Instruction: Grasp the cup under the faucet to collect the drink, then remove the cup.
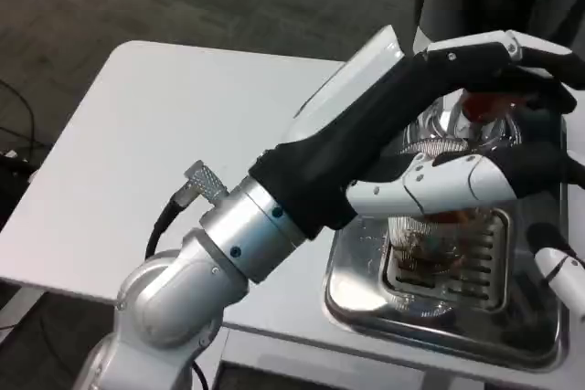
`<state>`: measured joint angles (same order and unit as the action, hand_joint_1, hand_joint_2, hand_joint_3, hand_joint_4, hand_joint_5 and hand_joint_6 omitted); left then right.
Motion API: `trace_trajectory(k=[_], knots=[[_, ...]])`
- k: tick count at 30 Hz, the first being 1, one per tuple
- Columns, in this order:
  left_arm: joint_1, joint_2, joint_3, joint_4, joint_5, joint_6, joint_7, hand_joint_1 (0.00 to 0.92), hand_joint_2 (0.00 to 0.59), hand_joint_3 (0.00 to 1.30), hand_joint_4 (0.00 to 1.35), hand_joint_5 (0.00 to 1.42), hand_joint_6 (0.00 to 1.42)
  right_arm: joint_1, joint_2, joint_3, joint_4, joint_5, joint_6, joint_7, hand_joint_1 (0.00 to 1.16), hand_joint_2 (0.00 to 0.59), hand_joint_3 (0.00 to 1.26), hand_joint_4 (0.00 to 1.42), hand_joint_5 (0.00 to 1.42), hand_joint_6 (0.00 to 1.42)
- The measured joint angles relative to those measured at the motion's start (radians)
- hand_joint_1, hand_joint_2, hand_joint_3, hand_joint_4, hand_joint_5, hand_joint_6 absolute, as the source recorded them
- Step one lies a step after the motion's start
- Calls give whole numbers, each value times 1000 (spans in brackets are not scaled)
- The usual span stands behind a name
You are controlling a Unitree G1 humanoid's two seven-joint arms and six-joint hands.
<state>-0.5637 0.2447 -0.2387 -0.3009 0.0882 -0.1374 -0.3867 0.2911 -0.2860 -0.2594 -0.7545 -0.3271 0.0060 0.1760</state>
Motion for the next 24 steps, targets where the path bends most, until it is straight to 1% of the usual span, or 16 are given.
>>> trace_trajectory(k=[9, 15, 24], knots=[[0, 0, 1, 0, 0, 0, 0, 103, 90, 429, 441, 386, 306, 0, 0, 0, 0, 0, 5, 0, 338, 422, 184, 184, 97, 49], [7, -6, 1, 0, 0, 0, 8, 74, 82, 416, 441, 386, 306, 0, 0, 0, 0, 0, 5, 0, 338, 422, 184, 184, 97, 49], [19, -10, 16, -3, 2, 0, 19, 58, 83, 408, 427, 377, 286, 0, 0, 1, 0, 0, 6, 0, 338, 422, 184, 184, 97, 49]])
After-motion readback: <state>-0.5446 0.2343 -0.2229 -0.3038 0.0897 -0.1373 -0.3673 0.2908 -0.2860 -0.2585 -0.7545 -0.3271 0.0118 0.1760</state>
